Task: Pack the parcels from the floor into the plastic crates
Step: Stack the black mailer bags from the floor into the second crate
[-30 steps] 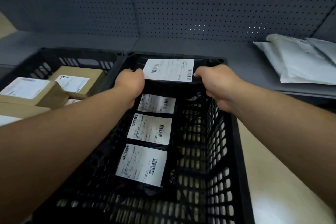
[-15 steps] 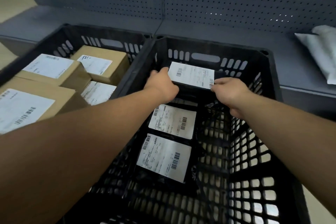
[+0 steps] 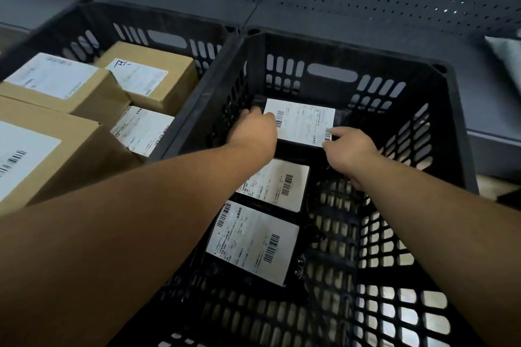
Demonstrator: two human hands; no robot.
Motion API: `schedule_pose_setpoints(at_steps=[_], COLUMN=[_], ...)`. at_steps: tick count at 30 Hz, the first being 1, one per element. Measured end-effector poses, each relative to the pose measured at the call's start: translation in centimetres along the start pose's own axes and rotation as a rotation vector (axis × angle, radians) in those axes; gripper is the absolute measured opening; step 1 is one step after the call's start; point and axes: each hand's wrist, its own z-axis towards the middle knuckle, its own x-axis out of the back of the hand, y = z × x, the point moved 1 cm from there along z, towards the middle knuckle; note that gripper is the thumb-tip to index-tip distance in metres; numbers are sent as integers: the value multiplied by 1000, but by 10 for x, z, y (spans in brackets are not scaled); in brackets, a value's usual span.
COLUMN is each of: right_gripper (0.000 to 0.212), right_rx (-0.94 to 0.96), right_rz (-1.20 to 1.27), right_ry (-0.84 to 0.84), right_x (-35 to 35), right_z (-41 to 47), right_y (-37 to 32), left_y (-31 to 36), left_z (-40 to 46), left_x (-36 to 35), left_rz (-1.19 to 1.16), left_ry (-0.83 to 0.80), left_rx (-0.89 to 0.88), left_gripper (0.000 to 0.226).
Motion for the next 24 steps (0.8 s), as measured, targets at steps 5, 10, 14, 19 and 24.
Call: schedule_pose_setpoints(at_steps=[5, 10, 14, 19, 24], right_gripper=[42, 42, 42, 53, 55], right_rx=[51, 59, 125, 309, 497], right_rz=[-309, -462, -439, -505, -559], right_ry=[-95, -191, -170, 15, 195], right_x=[5, 17, 37, 83, 125], right_z=[2, -4, -12, -30, -58], right_y=[-9, -22, -23, -22, -4], left_y=[8, 7, 8, 24, 55], left_z=[0, -5, -9, -18, -34], left_x=[5, 2, 2, 10, 25], left_rz=[155, 65, -74, -154, -251], left_ry=[-51, -148, -246, -192, -114], left_rx=[-49, -15, 44, 49, -17], left_gripper=[47, 64, 90, 80, 65])
